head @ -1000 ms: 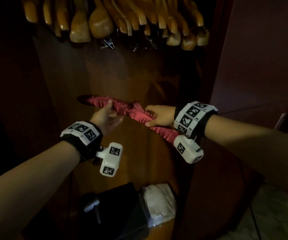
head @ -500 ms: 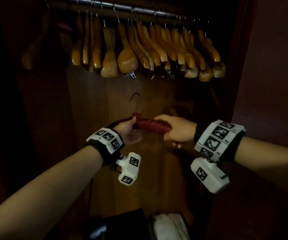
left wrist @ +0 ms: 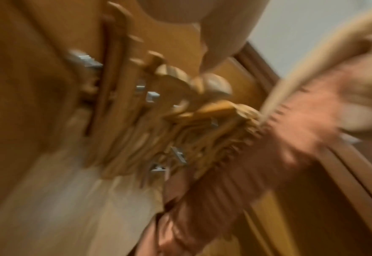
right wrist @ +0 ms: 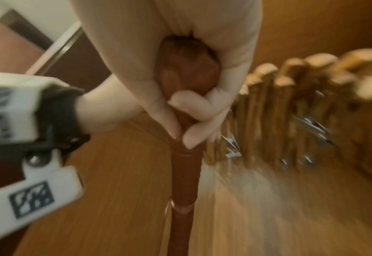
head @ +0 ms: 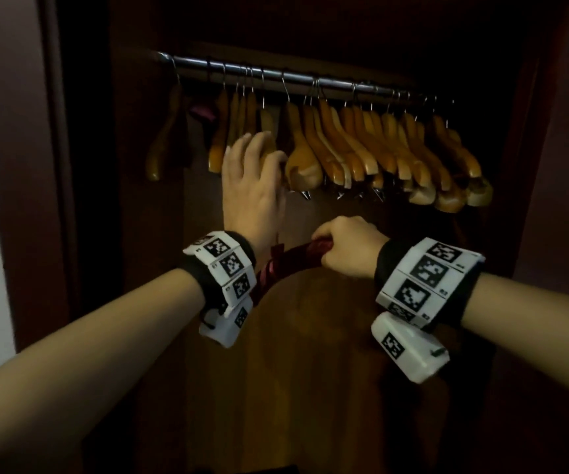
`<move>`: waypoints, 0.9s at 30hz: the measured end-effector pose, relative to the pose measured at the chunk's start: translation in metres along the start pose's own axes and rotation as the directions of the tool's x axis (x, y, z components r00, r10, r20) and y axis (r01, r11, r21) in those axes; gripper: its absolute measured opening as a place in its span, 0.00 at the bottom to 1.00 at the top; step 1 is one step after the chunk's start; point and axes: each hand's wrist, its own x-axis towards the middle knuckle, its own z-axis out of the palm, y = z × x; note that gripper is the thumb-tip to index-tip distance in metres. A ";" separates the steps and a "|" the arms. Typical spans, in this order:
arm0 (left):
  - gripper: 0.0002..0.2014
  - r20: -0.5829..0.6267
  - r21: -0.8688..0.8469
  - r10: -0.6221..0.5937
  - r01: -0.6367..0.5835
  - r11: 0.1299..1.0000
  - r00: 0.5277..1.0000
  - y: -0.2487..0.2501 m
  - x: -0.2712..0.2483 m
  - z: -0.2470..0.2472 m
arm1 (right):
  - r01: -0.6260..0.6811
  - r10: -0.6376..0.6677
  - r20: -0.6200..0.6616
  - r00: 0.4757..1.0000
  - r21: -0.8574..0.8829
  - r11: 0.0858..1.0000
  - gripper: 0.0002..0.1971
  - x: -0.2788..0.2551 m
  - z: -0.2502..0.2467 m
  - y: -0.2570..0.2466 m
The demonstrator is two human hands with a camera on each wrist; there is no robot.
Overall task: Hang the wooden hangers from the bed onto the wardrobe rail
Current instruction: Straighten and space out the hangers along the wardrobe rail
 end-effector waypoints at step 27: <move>0.11 0.448 0.146 0.327 -0.429 0.892 0.832 -0.065 0.013 -0.018 | -0.050 0.041 -0.043 0.998 -0.218 0.975 0.14 0.028 -0.072 -0.063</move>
